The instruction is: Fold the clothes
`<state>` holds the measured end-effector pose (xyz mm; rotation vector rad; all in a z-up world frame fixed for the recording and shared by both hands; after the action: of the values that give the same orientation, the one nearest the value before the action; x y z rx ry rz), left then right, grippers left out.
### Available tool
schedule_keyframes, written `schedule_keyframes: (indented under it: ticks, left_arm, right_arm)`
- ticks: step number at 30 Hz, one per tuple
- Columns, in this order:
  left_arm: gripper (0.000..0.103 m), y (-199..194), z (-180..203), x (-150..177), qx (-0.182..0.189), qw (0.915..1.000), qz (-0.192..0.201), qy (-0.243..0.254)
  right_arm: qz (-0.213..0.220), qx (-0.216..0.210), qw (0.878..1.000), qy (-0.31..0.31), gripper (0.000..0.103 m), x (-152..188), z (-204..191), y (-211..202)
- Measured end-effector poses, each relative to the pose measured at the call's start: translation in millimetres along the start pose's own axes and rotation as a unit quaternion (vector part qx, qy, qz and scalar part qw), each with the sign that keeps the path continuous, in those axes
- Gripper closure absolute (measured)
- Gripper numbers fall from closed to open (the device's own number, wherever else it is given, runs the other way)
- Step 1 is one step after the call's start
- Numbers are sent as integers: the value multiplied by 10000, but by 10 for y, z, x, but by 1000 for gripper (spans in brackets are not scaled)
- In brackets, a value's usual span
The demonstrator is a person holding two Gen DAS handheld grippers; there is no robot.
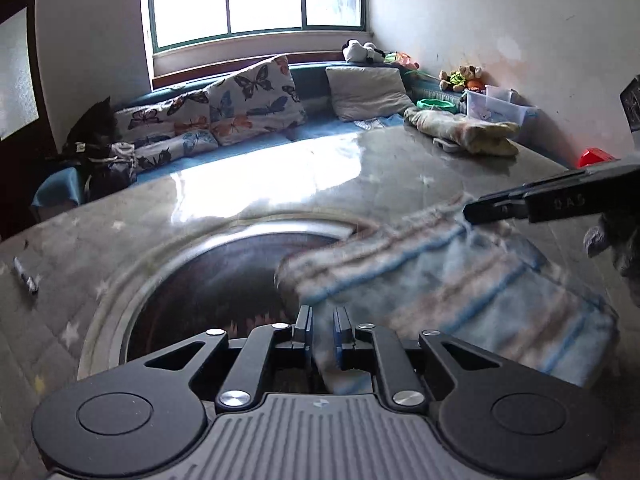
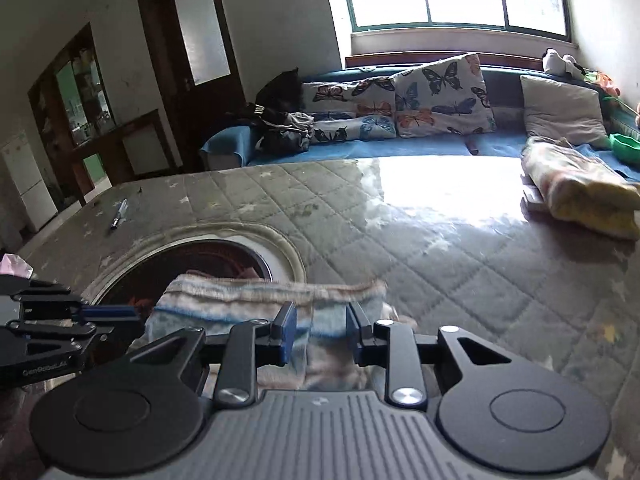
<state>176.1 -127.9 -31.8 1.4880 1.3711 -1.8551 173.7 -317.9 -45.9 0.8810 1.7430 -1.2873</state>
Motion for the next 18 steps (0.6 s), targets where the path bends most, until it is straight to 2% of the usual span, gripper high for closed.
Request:
schedule_keyframes:
  ticks: [5,8,10,13,16,18]
  left_arm:
    - [89,270,-97,-3,-46,9998,-161,-70]
    - [88,337,-190,27,-133,9994,-258,-193]
    - [87,286,-217,30,-150,9992,-253,-286]
    - [84,150,-197,52,-153,9991,-246,-307]
    - [73,-9,-128,72,-77,9993,-204,-313]
    - [70,-112,-56,85,2,9993,-188,-335]
  right_arm:
    - [-135,122,9996,192,76,24,121,190]
    - [-62,198,9991,378,76,12,197,135]
    - [-35,274,9988,394,65,19,231,60]
    - [-15,302,9984,474,65,56,292,-64]
    - [-38,267,9969,733,63,125,354,-174]
    - [-93,234,9963,825,62,189,358,-210]
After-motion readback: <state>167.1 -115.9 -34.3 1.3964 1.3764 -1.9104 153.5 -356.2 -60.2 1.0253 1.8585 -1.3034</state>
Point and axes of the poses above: each gripper's, at about its wrist camera, not at the fingertips, and y roughly the way its jaws point, z to its right, x to its underside, the point moved 8 cm from there along y, roughly the way its jaws point, and after that the axes turned 12 degrees about z, right-handed, at the moved point
